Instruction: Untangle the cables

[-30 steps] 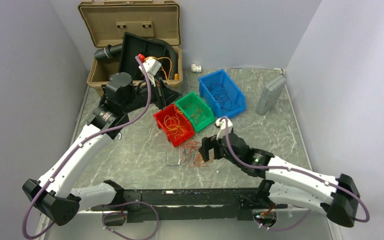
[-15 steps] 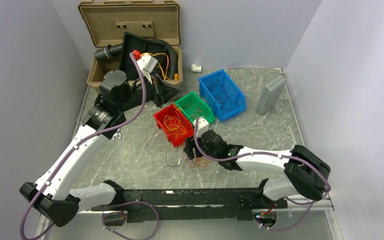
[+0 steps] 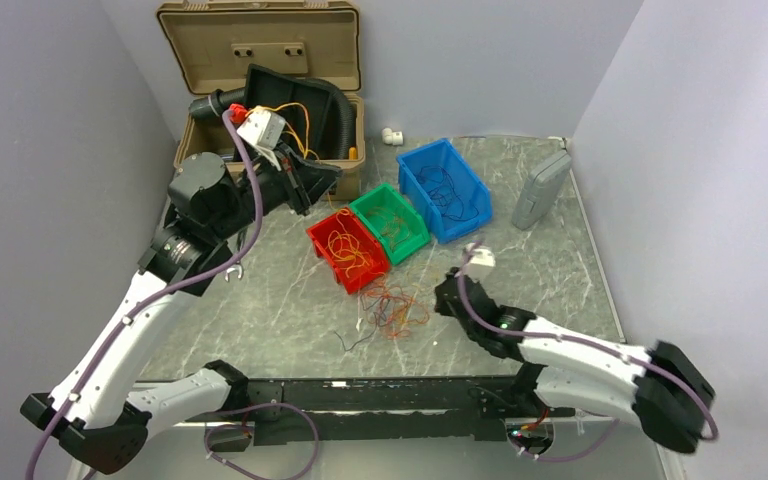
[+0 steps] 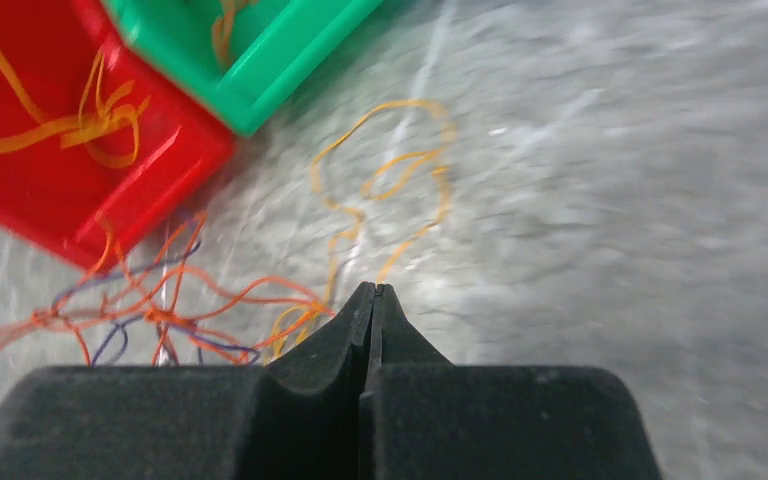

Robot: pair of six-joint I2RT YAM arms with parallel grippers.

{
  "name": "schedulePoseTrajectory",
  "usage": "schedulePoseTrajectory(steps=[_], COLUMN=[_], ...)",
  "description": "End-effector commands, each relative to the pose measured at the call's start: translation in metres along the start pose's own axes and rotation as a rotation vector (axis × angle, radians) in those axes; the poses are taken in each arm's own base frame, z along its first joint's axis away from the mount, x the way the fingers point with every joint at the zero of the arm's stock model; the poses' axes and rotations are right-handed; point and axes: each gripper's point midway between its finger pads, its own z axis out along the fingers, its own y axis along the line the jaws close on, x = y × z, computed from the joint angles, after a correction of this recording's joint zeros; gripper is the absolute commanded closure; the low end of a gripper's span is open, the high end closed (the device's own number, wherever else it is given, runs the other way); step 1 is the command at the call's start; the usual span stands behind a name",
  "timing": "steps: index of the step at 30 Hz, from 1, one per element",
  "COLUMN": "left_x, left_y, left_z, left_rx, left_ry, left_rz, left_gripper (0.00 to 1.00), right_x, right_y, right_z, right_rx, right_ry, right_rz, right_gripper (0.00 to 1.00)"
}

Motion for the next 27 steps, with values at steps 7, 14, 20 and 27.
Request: schedulePoseTrajectory(steps=[7, 14, 20, 27], left_x=[-0.004, -0.007, -0.009, -0.017], left_y=[0.005, -0.006, -0.011, -0.015], left_z=[0.006, 0.005, 0.003, 0.000], left_rx=[-0.012, 0.046, 0.064, 0.070], left_ry=[-0.018, -0.014, -0.007, -0.009], left_rz=[0.000, -0.001, 0.004, 0.014], left_gripper=[1.00, 1.00, 1.00, 1.00], right_x=[-0.039, -0.057, -0.068, -0.069], right_y=[0.005, 0.064, 0.122, 0.167], right_z=[-0.054, -0.051, -0.041, -0.020], right_rx=[-0.271, -0.481, -0.683, -0.789], right_ry=[-0.132, -0.126, -0.139, -0.115], right_rz=[-0.037, -0.242, -0.336, -0.393], right_gripper=[0.22, 0.03, 0.06, 0.06])
